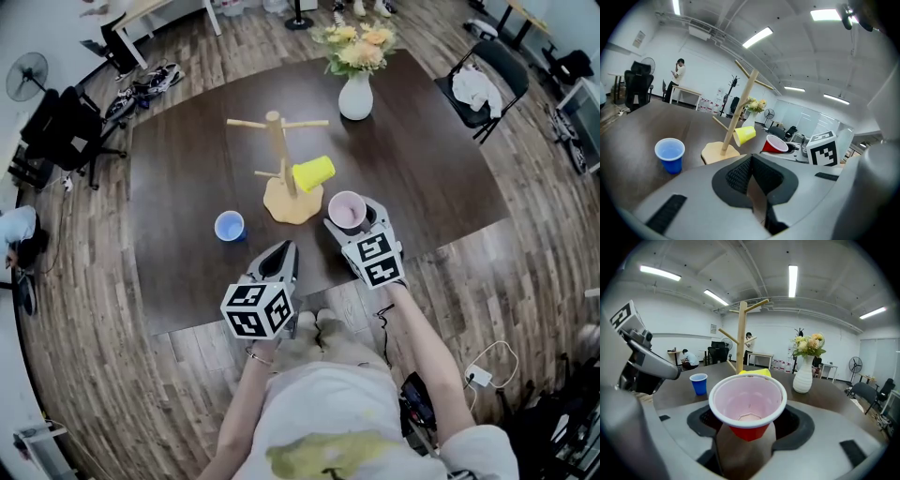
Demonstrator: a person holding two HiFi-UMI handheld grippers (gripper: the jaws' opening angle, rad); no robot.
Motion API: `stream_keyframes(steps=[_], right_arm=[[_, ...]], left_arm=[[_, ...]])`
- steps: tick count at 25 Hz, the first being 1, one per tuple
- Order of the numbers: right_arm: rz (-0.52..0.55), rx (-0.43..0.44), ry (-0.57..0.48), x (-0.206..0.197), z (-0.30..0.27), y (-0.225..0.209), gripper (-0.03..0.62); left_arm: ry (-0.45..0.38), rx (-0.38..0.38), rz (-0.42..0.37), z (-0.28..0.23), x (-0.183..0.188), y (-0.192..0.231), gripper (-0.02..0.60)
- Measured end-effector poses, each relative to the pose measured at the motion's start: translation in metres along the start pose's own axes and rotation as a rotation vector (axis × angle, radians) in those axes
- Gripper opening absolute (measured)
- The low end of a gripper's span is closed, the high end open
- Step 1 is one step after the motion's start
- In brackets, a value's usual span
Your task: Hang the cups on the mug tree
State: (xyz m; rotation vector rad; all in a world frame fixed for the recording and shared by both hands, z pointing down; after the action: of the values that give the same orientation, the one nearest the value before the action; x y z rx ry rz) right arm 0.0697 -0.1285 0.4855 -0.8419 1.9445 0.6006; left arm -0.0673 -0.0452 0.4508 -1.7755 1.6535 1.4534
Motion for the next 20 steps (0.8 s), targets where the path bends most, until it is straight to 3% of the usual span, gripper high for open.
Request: stream_keyframes(steps=[20], right_arm=[[0.205, -0.021, -0.047, 0.077, 0.016, -0.021, 0.304]], left_arm=[[-0.126, 0.022, -0.065, 0.021, 0.050, -0.024, 0.015]])
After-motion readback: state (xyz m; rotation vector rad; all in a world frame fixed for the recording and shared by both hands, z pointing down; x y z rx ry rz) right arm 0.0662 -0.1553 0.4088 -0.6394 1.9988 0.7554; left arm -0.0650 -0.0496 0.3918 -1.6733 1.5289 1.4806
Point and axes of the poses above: the fingertips, and each gripper's own axes: z backward along the fingers, y to its left, x out of its top, the point moved 4 cm from there along z, backward along the fingers, and after that the axes turned 1 degree about x, right-handed, at the moved point
